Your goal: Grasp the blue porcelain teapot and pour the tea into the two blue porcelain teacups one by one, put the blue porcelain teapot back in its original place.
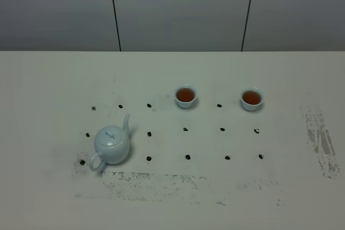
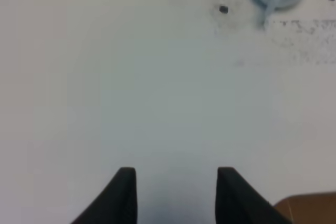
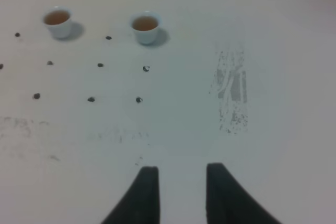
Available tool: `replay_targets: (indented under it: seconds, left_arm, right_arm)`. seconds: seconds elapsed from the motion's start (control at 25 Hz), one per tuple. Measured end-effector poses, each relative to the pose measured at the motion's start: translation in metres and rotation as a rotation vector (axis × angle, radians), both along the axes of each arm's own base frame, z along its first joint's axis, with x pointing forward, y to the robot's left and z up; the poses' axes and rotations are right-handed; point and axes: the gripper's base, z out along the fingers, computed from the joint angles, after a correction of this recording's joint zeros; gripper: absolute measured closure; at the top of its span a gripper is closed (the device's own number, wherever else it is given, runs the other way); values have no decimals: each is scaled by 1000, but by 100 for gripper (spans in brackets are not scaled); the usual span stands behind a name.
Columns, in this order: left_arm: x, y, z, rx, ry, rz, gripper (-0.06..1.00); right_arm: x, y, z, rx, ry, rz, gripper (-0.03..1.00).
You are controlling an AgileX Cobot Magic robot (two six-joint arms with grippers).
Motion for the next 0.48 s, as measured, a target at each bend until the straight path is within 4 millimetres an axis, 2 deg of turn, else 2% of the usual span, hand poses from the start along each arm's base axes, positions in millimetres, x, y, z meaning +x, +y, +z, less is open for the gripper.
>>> replay_targets:
  seconds: [0.28,0.48]
  left_arm:
    - [-20,1,0,-7,-146,15,56]
    - [-21,1,-1,-5,-154,45,56]
  right_arm:
    - [0,0,0,0,0,0,76]
    - [0,0,0,0,0,0,76]
